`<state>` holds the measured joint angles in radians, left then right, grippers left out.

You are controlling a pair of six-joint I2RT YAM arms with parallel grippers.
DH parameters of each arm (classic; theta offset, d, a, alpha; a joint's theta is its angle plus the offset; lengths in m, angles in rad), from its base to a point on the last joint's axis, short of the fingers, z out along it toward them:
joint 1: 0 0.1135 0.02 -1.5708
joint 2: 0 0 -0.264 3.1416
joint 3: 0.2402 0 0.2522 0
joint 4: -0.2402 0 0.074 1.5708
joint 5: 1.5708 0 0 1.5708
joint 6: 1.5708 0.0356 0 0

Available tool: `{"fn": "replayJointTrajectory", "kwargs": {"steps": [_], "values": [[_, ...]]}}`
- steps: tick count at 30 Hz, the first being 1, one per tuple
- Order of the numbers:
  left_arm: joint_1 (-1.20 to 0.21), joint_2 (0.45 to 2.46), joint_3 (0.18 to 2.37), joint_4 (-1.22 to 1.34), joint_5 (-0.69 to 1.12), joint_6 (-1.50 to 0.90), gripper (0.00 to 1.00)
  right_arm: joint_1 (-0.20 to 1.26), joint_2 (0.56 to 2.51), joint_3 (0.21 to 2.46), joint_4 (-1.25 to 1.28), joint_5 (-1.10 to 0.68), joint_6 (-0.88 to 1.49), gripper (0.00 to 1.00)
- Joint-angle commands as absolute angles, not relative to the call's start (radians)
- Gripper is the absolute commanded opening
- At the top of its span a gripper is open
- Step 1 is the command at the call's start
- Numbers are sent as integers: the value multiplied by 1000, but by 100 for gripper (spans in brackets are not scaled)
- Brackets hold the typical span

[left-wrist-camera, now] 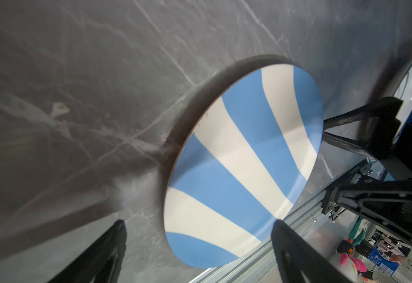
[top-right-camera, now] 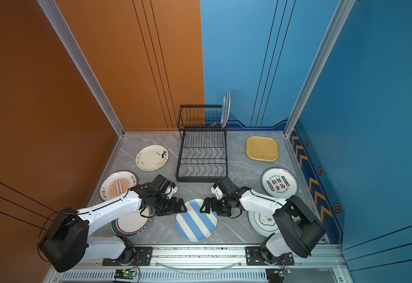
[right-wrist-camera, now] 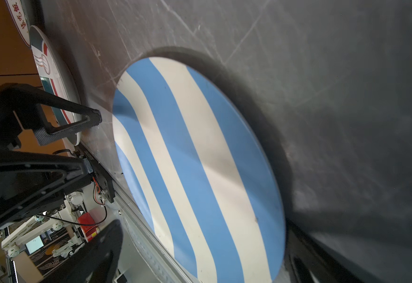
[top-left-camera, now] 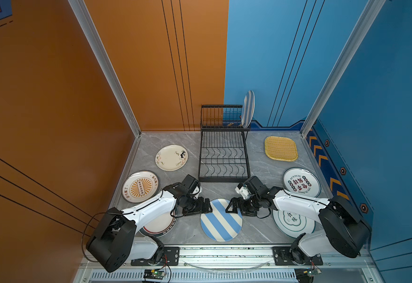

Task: Load plates into a dish rack
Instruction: Move the plate to the bottom-center of the table, then pick up the plate from the bottom-center of the table.

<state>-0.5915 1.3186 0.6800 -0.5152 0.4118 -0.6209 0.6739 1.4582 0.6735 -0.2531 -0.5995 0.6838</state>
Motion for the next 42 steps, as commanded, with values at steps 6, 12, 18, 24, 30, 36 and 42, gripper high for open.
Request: {"fn": "replayJointTrajectory", "kwargs": {"steps": [6,12,18,24,30,36,42], "values": [[-668,1325,651,-547,374,-715,80,655,1409,601,-344,-598,617,97],[-694,1316,609,-465,346,-781,69,643,1383,551,-292,-618,619,91],[-707,1311,547,-379,333,-835,66,629,1379,501,-211,-658,639,86],[-707,1307,497,-294,347,-862,62,626,1420,484,-138,-705,647,77],[-701,1323,464,-219,377,-862,59,623,1470,469,-48,-763,666,73],[-693,1335,459,-201,386,-854,59,608,1473,471,-18,-783,667,72],[-683,1345,471,-201,391,-839,59,586,1445,485,-2,-811,669,57]]}}
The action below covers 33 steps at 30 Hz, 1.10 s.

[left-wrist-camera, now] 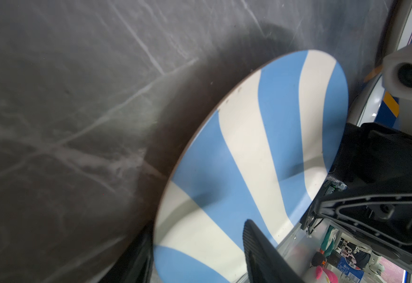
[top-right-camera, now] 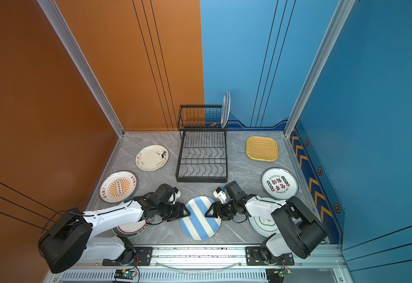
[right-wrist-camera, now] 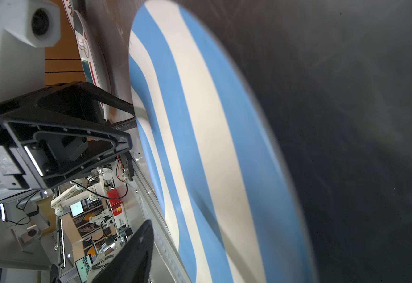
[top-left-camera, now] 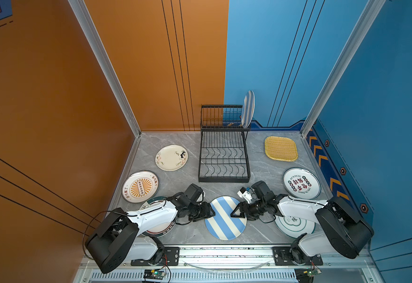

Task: Load plates into a dish rack
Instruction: Pick up the plate from the bottom-center of the table.

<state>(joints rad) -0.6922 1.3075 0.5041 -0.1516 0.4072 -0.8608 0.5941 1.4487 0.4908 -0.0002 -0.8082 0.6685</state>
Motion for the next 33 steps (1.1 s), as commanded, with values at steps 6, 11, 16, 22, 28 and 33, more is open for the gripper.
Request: {"fn": "replayJointTrajectory", "kwargs": {"steps": [6,11,16,22,28,33], "values": [[-669,1371,492,-201,405,-811,61,584,1451,499,8,-828,670,31],[-659,1380,512,-217,405,-792,64,577,1446,511,-18,-824,664,10],[-625,1361,552,-277,396,-747,74,547,1393,538,-134,-778,622,0],[-560,1332,639,-342,372,-678,85,504,1261,661,-415,-593,550,0],[-505,1357,733,-353,378,-619,92,490,1175,879,-637,-366,549,0],[-476,1380,806,-353,376,-565,94,510,1180,1104,-785,-161,551,0]]}}
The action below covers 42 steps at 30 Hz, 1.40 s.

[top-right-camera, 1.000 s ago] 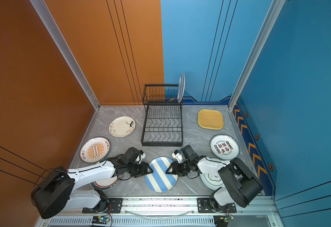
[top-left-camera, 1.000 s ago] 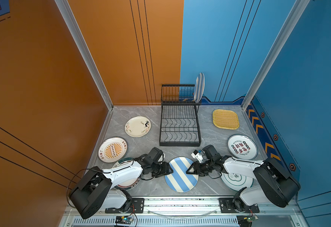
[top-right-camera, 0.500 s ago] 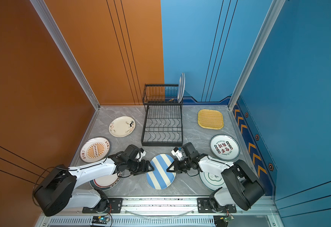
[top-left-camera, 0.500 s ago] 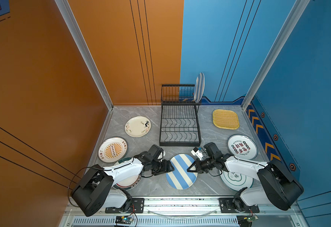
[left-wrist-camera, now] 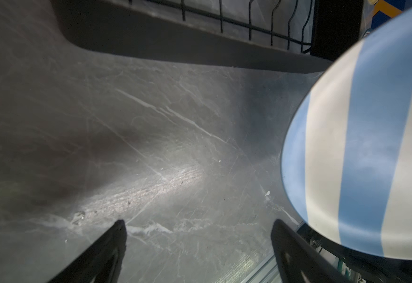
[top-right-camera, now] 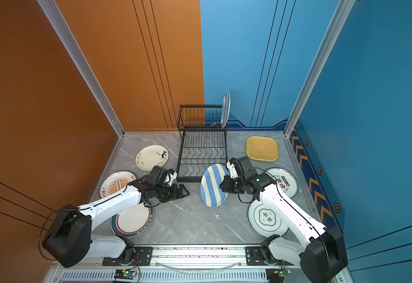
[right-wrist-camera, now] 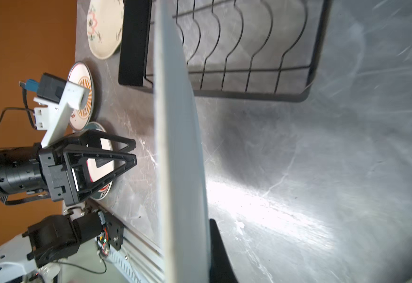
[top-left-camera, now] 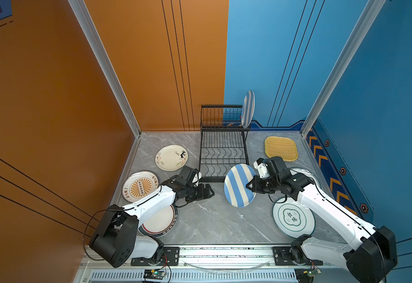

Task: Load plates into a dish rack
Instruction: Pick up the plate from the bottom-center of the table, then place the plate on the dish rack.

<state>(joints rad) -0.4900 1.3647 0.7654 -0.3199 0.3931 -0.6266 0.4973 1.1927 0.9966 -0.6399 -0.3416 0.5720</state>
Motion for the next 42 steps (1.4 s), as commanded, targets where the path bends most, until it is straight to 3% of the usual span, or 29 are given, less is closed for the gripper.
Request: {"fn": "replayJointTrajectory", "kwargs": {"steps": [1,17,25,32,42], "values": [[-472,1386,817,-353,375,-555,94,515,1189,1144,-800,-132,553,0],[-409,1518,962,-338,456,-460,97,597,1481,1817,-810,382,482,0],[-383,1541,990,-337,495,-430,99,596,1641,2038,-656,506,347,0],[-370,1554,1002,-337,509,-425,100,591,1739,2047,-382,581,208,0],[-359,1585,1024,-338,526,-423,99,565,1939,2199,-291,619,113,0]]}}
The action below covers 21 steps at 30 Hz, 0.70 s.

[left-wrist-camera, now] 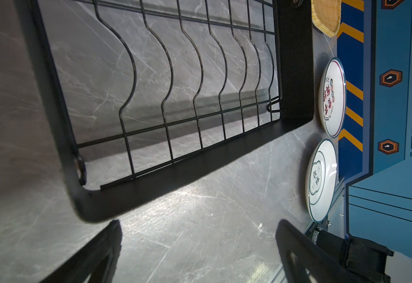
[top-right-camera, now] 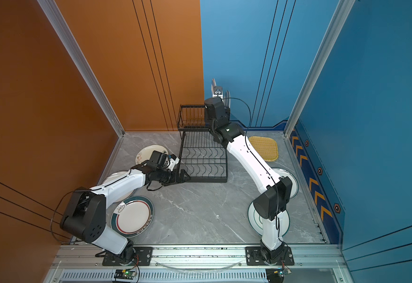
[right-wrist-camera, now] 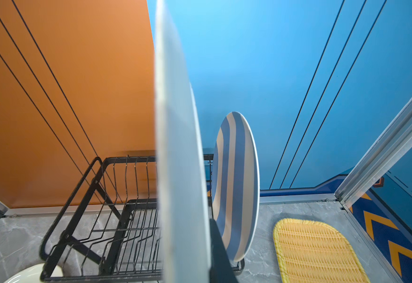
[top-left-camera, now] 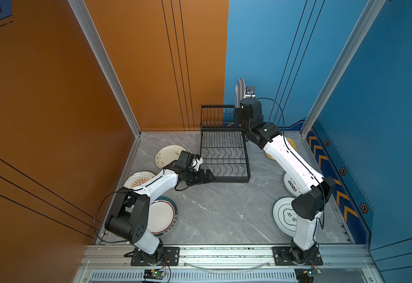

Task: Load plates into a dish rack
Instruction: Place the plate on the dish rack.

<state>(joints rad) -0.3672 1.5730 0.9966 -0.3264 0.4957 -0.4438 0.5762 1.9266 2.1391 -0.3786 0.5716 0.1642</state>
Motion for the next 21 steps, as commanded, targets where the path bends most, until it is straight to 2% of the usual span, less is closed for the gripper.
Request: {"fn": "replayJointTrajectory", "kwargs": {"steps": [1,21], "values": [[-357,1585,1024,-338,527,-423,99,560,1952,2207,-291,616,113,0],[-356,1585,1019,-338,539,-422,98,503,2089,2245,-328,601,156,0]]}}
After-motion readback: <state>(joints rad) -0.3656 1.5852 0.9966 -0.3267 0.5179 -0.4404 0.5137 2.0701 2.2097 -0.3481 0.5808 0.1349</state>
